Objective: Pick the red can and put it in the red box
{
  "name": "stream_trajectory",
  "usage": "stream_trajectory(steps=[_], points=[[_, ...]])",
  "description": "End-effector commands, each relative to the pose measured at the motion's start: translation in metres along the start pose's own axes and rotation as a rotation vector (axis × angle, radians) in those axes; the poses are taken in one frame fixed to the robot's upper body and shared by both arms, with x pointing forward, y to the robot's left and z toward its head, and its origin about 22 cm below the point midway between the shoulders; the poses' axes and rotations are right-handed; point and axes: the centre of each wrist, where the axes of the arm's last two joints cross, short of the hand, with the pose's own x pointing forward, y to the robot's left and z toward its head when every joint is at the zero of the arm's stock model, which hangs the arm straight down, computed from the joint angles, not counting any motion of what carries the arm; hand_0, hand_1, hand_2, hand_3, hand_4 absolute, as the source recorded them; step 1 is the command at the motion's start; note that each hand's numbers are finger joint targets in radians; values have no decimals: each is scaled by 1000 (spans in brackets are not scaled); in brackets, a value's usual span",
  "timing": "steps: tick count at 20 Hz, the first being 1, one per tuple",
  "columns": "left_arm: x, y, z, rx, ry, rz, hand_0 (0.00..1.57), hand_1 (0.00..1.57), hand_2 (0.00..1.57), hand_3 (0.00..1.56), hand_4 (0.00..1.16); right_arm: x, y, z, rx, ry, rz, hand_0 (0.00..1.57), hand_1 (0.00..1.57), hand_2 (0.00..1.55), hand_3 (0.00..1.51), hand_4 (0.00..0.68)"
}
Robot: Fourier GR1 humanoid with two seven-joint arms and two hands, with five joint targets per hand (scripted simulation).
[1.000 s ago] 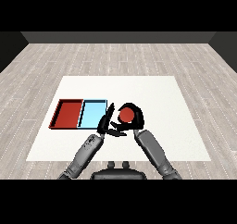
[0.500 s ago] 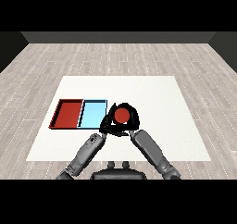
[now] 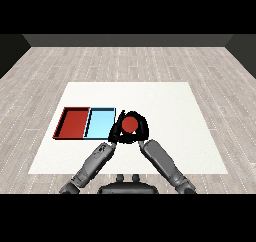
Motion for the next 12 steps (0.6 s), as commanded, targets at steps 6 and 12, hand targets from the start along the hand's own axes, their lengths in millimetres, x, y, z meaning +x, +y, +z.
stream_trajectory(steps=[6, 12], points=[[-1, -20, -3, 151, 13, -12, 1571, 1571, 1561, 1475, 1120, -1, 11, -3, 4, -12, 1, 1494, 1494, 1448, 1391, 654], [-9, -11, 13, 155, -12, -3, 1571, 1571, 1553, 1473, 1127, -3, -3, 2, 5, -3, -25, 1485, 1485, 1445, 1392, 644]])
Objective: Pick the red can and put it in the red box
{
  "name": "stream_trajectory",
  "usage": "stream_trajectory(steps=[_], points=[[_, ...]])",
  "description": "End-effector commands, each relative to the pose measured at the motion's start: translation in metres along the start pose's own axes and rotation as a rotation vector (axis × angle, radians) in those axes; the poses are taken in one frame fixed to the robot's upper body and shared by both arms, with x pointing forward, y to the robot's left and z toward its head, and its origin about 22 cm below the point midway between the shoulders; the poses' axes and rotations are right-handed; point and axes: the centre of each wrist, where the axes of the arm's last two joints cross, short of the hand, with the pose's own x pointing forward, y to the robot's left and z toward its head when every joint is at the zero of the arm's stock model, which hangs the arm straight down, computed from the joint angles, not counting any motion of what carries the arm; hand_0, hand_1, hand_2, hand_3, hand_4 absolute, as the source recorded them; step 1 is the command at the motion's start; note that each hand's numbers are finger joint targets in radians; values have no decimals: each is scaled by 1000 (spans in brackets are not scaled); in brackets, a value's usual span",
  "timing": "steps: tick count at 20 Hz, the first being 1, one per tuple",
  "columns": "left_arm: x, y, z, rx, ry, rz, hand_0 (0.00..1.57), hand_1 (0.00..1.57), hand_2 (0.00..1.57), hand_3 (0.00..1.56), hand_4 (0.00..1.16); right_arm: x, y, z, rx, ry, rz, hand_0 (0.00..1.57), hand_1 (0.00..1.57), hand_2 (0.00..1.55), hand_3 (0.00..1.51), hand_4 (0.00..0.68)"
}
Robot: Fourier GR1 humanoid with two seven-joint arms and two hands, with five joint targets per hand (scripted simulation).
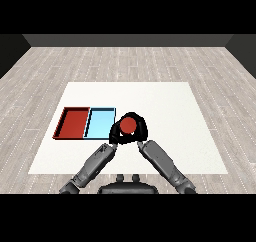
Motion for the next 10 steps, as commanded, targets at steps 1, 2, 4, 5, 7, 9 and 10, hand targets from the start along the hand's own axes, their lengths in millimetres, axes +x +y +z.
stream_trajectory(steps=[1, 2, 4, 5, 7, 9, 10], points=[[-4, 2, -11, 3, -26, 3, 1571, 1571, 1554, 1474, 1137, 2, 0, 7, -5, 14, -12, 1483, 1483, 1442, 1392, 642], [5, -1, -9, 29, -52, -7, 1571, 1571, 1558, 1479, 1138, 0, 28, 2, 12, 28, -5, 1490, 1490, 1440, 1392, 642], [-5, -4, -6, 46, -92, 4, 1571, 1571, 1564, 1482, 1137, 2, 5, 0, 17, 18, -58, 1493, 1493, 1439, 1388, 637], [4, -4, -6, 40, -102, 30, 1571, 1571, 1571, 1494, 1139, 10, -8, 2, 18, 32, -69, 1491, 1491, 1435, 1383, 595], [16, -1, -14, 45, -145, 22, 1571, 1571, 1571, 1502, 1145, 8, 14, 5, -5, 48, -56, 1245, 1245, 1247, 1155, 0], [7, -1, -5, 48, -148, 34, 1571, 1571, 1571, 1513, 1147, -2, 4, 1, 10, 89, 23, 0, 0, 0, 0, 0], [7, -2, -5, 48, -149, 35, 1571, 1571, 1571, 1513, 1147, -1, 4, 1, 13, 93, 32, 0, 0, 0, 0, 0]])
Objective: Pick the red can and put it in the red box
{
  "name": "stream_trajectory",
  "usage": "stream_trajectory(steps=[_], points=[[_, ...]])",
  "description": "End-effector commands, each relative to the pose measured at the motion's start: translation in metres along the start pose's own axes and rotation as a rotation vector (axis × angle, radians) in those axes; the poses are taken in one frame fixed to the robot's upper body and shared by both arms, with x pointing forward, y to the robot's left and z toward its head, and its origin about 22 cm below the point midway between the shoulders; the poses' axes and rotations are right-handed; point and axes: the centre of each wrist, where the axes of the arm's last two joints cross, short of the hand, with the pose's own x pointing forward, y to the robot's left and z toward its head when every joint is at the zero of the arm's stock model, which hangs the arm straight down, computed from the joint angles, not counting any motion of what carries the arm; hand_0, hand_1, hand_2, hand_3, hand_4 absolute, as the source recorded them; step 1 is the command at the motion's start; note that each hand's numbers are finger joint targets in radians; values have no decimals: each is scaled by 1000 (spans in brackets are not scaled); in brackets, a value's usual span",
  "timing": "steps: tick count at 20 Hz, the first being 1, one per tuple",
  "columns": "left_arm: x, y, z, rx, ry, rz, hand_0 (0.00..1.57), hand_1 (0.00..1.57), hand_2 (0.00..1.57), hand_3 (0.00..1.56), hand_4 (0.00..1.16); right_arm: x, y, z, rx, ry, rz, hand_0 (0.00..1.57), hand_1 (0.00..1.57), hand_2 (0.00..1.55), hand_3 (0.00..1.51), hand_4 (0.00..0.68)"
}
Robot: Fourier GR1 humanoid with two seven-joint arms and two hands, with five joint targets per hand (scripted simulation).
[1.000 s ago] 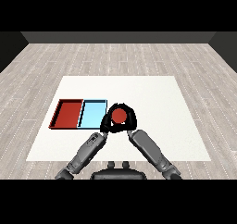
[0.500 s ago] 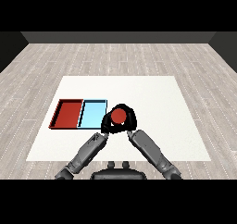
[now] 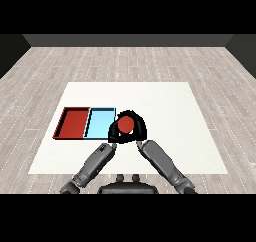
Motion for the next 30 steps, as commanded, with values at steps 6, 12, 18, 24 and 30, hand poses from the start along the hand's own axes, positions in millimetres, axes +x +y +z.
stream_trajectory(steps=[6, 12, 18, 24, 30], points=[[17, -14, -6, 30, -62, 10, 1571, 1571, 1571, 1507, 1141, -4, 2, 0, 16, 66, 60, 0, 0, 0, 0, 0], [1, 3, 4, 30, -63, -11, 1571, 1571, 1571, 1497, 1136, -3, -7, 5, -23, 74, 31, 0, 0, 0, 0, 0], [7, -17, 11, 37, -36, -1, 1571, 1571, 1571, 1476, 1132, -9, -31, 8, -20, 52, 28, 0, 0, 0, 0, 0], [-7, 27, -12, 85, -56, -50, 1571, 1571, 1561, 1460, 1132, 46, -37, 5, -51, 33, -10, 0, 0, 0, 0, 0], [27, 42, -38, 118, -92, -81, 1571, 1571, 1571, 1472, 1127, 39, -93, 50, -99, 5, -21, 0, 0, 0, 0, 0]])
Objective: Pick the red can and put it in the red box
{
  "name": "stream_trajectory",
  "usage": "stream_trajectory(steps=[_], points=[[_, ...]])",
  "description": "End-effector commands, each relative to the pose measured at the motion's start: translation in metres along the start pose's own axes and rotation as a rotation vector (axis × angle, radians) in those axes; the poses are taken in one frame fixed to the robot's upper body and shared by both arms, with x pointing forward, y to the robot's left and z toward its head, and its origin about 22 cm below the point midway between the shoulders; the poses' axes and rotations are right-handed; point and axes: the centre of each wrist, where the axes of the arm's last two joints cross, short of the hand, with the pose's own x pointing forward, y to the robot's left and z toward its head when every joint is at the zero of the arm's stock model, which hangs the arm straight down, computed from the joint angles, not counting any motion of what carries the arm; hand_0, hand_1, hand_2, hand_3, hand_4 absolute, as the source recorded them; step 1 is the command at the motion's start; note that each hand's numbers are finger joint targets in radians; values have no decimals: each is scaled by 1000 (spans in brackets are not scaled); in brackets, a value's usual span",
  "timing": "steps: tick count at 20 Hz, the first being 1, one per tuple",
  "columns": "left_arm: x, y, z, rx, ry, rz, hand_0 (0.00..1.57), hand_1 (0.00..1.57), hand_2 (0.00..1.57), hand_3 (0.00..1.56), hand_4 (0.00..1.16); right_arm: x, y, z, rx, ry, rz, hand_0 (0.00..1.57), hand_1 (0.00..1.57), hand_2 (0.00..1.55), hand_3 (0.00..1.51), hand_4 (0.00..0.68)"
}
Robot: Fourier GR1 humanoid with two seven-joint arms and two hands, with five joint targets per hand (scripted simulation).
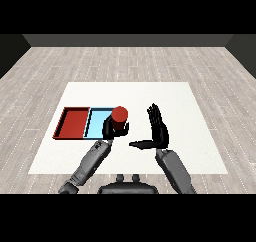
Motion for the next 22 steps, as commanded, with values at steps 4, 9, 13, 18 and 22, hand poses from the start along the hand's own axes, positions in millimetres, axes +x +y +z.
stream_trajectory(steps=[4, 9, 13, 18, 22], points=[[3, 61, -9, 53, -26, -52, 1571, 1571, 1571, 1480, 1133, 13, -43, 11, -53, -13, 27, 0, 0, 0, 0, 0], [37, 104, -46, 143, -15, -122, 1571, 1571, 1571, 1486, 1125, 19, -91, 44, -116, 17, 48, 0, 0, 0, 0, 0], [42, 162, -54, 199, -21, -300, 1571, 1571, 1571, 1486, 1109, 21, -112, 44, -148, 48, 77, 0, 0, 0, 0, 0], [25, 224, -67, 255, 166, -514, 1571, 1571, 1540, 1471, 1112, 7, -97, 43, -156, 58, 42, 0, 0, 0, 0, 0], [4, 251, -62, 267, 337, -672, 1571, 1571, 1559, 1493, 1059, 2, -114, 52, -192, 75, 80, 0, 0, 0, 0, 0]])
